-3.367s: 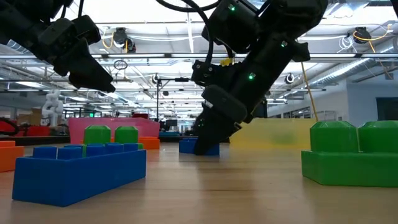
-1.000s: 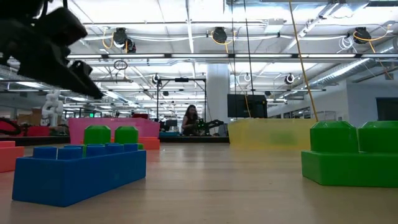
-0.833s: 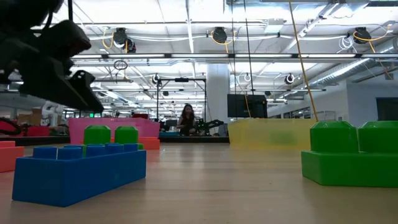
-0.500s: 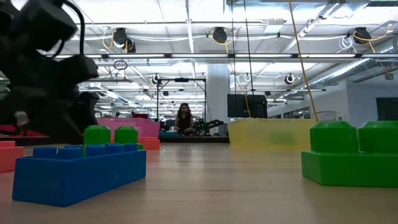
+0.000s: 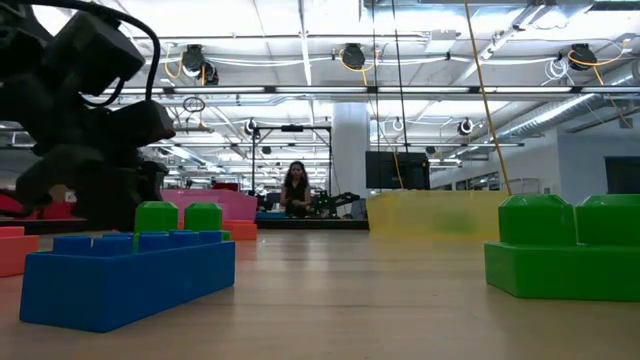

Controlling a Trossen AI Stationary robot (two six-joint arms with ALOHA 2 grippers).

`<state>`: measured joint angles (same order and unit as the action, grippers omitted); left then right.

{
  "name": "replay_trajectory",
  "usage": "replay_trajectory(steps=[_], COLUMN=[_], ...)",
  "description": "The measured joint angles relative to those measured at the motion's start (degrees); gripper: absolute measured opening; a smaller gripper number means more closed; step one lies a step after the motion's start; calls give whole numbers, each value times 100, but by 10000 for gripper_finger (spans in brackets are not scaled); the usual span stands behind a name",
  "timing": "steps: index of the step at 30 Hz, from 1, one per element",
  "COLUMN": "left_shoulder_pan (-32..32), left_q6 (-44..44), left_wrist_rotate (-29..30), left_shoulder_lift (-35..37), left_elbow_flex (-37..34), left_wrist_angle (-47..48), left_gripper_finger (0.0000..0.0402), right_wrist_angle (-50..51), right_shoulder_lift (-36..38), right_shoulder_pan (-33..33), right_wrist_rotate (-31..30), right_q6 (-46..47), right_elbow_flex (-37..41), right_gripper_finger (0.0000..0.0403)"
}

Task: Sort & place blocks by color
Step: Put the middle left orange game piece into the red bin

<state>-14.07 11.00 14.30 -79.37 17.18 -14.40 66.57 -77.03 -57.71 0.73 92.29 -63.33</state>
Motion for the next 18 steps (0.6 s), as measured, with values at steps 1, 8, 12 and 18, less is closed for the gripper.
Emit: replay_trajectory(steps=[1, 8, 12, 18], left_shoulder_pan=[23, 354, 504, 1091], left_q6=[-2, 3, -216, -718], left_wrist_rotate=[60, -56, -109, 2014], left_shoulder_lift=[13, 517, 1142, 1863], left_elbow_flex=[-1, 88, 503, 1399], left_wrist_angle=[2, 107, 697, 3111], left_gripper_finger=[139, 142, 142, 142], right_wrist_angle=[26, 232, 306, 362], right_shoulder_lift=[0, 0, 0, 0], right_shoulder_pan=[0, 2, 2, 2], right_wrist_rotate=[-54, -71, -78, -121], right_q6=[7, 151, 154, 154], right_elbow_flex=[0, 0, 0, 0], right_gripper_finger=[368, 368, 368, 368])
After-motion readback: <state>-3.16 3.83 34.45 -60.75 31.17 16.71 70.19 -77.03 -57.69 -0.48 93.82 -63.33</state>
